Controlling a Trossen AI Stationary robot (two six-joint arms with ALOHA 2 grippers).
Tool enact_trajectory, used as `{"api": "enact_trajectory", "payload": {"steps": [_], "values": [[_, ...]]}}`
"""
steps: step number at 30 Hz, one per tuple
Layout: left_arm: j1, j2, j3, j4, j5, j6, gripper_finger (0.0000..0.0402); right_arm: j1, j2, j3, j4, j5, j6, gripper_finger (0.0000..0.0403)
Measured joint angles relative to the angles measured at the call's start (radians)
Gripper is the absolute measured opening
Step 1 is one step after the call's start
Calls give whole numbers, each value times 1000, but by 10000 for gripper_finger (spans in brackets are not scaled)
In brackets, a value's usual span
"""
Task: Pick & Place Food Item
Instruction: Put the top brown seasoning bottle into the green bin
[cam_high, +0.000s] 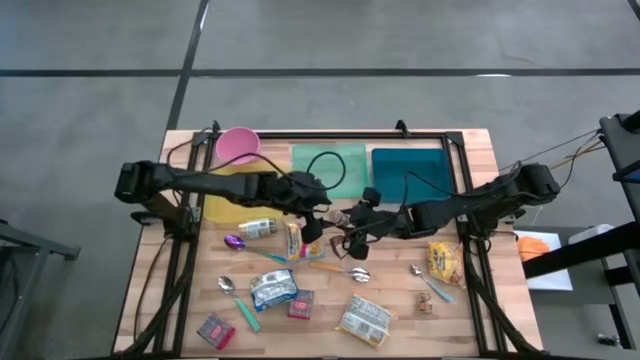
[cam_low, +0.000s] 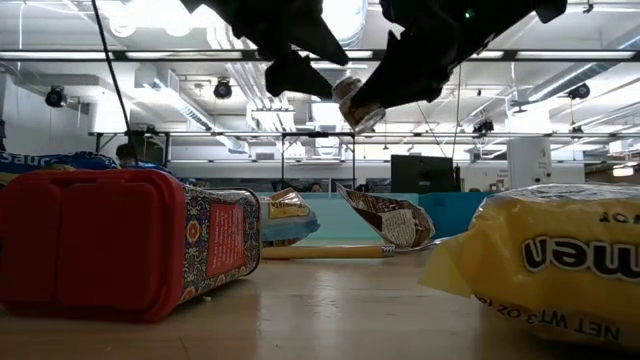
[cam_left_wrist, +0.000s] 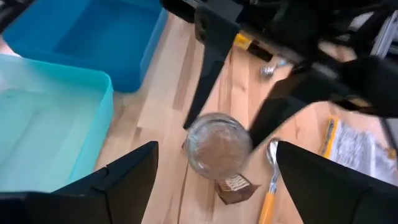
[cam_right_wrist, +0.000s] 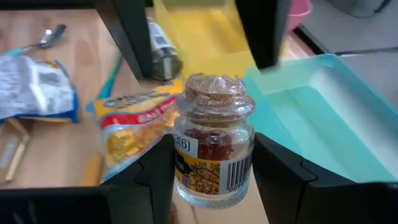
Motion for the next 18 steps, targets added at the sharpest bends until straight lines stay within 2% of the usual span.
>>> {"api": "enact_trajectory", "payload": {"steps": [5, 18], "values": [[0, 42, 50, -69, 48, 38, 335, -9, 16, -1, 29, -13, -11, 169], [0, 55, 56, -53, 61, 105, 335, -9, 16, 0, 80, -44, -45, 169]]}}
